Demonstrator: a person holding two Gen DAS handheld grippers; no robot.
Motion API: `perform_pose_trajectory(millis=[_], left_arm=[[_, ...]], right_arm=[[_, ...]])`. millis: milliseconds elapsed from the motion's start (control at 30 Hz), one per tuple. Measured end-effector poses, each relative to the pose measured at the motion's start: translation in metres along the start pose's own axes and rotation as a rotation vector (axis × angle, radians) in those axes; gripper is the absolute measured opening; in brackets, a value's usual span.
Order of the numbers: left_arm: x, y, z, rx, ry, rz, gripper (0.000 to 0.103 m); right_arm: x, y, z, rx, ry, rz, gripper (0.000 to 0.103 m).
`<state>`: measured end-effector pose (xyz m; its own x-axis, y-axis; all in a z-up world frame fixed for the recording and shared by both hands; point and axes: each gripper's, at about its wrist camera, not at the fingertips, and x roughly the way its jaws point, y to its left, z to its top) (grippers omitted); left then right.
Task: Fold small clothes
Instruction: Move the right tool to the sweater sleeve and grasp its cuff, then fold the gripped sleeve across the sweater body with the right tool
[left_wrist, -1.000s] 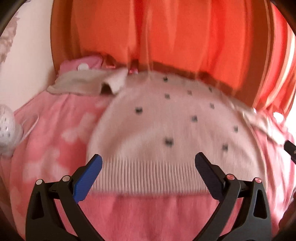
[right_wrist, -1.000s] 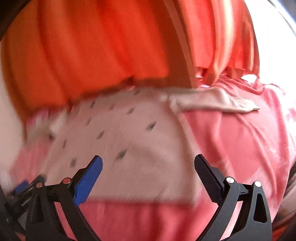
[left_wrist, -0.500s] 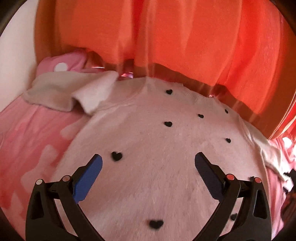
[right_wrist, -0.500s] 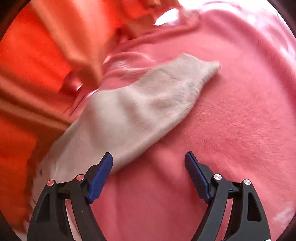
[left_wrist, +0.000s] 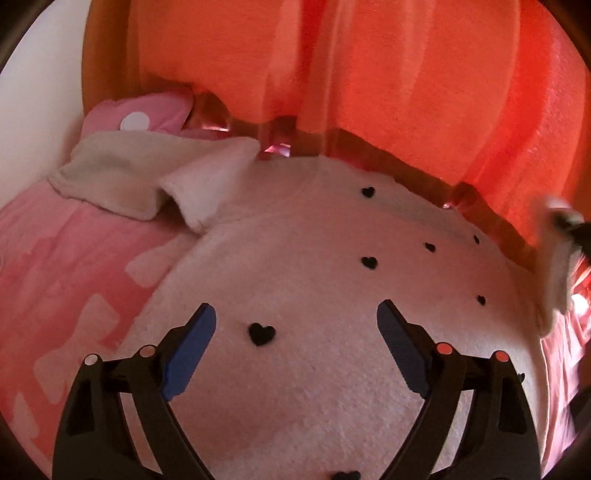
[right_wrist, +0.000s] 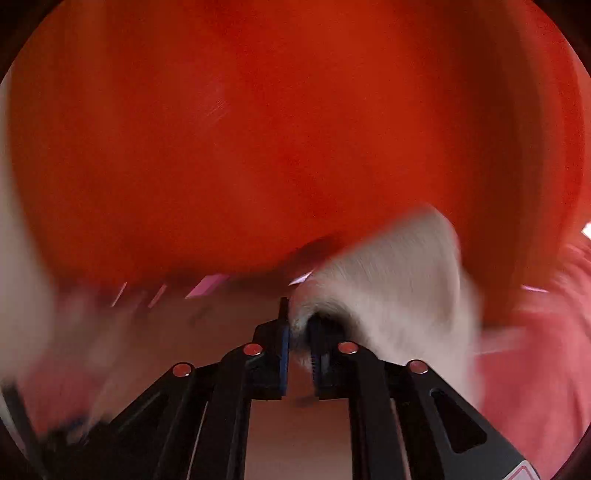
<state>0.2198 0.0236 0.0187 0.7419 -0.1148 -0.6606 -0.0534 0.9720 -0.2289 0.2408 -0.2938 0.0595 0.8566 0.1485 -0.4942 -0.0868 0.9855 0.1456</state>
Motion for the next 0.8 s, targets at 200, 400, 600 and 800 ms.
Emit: perform_pose_trajectory(millis=[200, 400, 600, 800], left_arm=[[0.016, 0.036, 0.006, -0.112, 0.056, 0.004, 0.087], [0.01, 0.048, 0.017, -0.177, 0.033, -0.006, 0.088], [0.002, 0.044, 0.021, -0.157, 0.002, 0.0, 0.091], [0.005, 0.047, 0.024, -0.175, 0.022, -0.017, 0.092]], right_arm=[[0.067, 0.036, -0.072, -0.049, 0.256, 0.016, 0.026], [0.024, -0.033, -0.054, 0.225, 0.14, -0.04, 0.064], [0.049, -0.079, -0.054, 0.457, 0.215, -0.066, 0.064], [0.088, -0.069, -0.028, 0.508, 0.231, -0.036, 0.012]])
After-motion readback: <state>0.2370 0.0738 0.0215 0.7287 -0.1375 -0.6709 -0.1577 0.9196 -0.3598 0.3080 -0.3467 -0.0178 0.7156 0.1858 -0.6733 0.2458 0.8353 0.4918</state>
